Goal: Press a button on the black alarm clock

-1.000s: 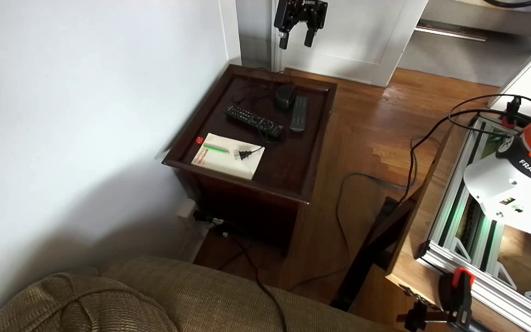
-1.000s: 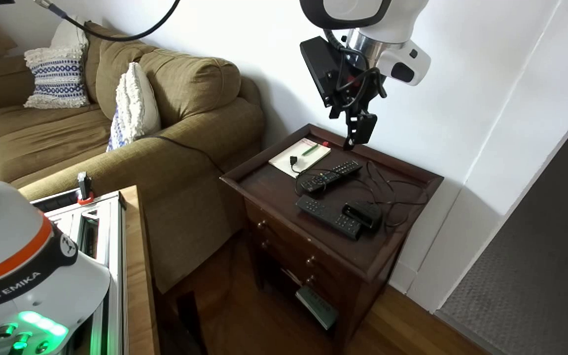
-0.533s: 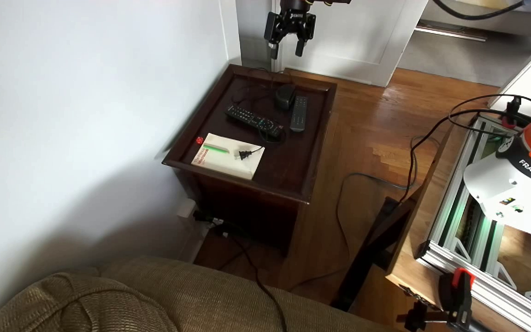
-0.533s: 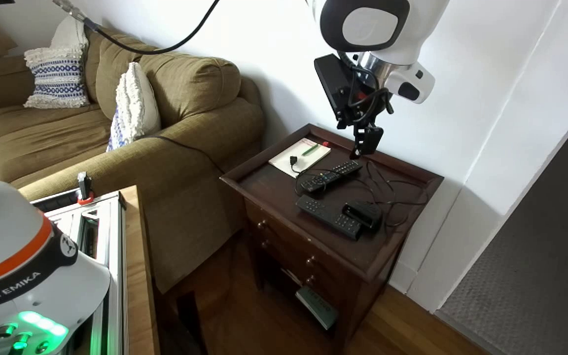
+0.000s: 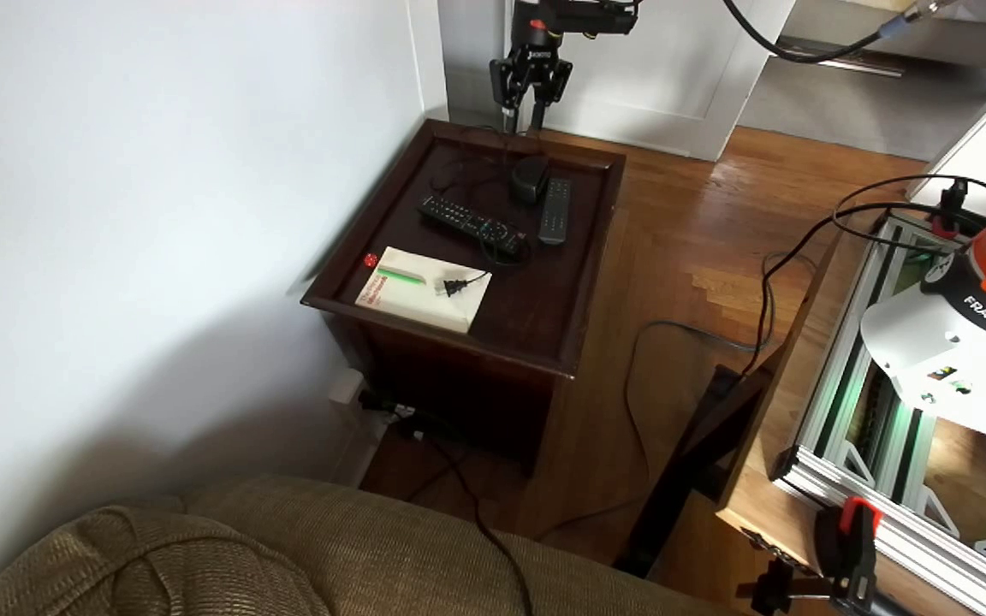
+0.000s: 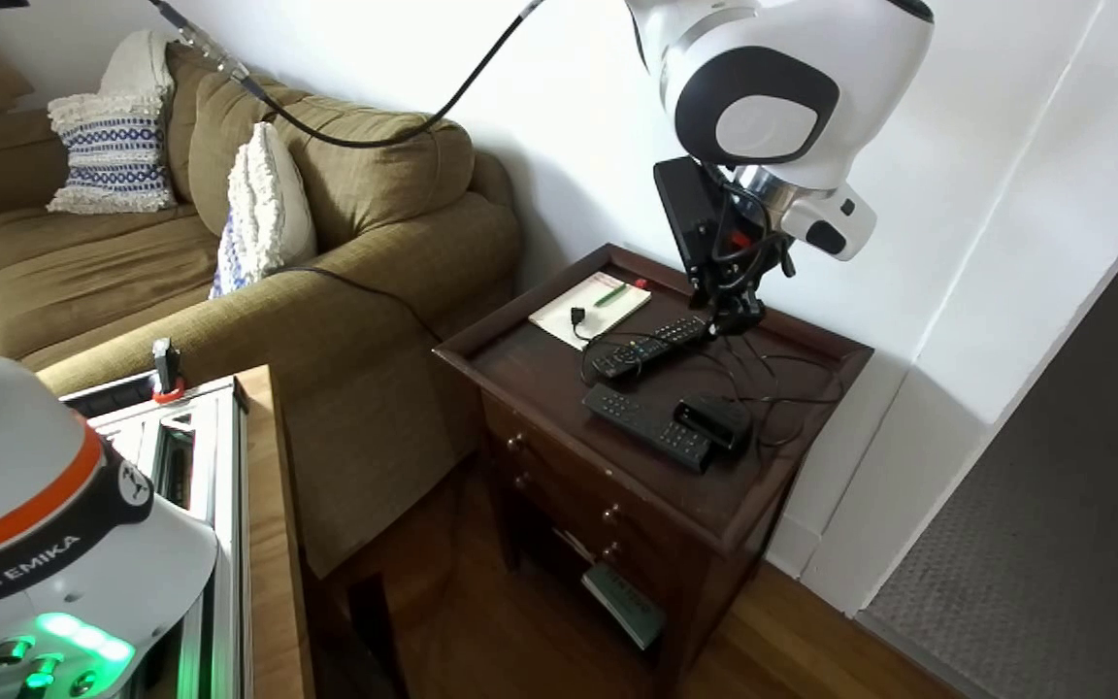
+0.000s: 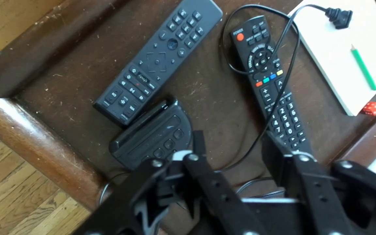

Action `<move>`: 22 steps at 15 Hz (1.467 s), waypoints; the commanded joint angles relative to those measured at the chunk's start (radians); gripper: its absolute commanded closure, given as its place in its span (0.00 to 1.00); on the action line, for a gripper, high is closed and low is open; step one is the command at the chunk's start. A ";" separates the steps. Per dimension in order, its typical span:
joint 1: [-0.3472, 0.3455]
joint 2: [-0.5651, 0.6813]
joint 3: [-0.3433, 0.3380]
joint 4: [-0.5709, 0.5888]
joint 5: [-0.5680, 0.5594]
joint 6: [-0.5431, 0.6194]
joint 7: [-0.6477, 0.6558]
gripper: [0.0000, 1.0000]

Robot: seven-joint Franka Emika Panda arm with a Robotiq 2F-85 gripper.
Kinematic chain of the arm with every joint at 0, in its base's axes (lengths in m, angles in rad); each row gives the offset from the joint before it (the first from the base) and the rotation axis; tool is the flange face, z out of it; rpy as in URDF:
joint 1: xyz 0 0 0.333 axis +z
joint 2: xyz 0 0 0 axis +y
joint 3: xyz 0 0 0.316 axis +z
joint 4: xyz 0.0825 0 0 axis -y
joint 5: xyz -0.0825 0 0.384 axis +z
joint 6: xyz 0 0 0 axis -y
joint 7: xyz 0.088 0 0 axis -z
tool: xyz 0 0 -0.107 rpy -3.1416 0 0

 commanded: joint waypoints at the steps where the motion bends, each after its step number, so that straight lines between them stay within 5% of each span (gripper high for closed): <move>1: -0.030 0.071 0.018 0.071 0.008 0.000 0.031 0.81; 4: -0.033 0.112 0.014 0.112 -0.005 -0.004 0.050 0.99; 22: -0.028 0.308 -0.027 0.336 -0.081 -0.119 0.207 1.00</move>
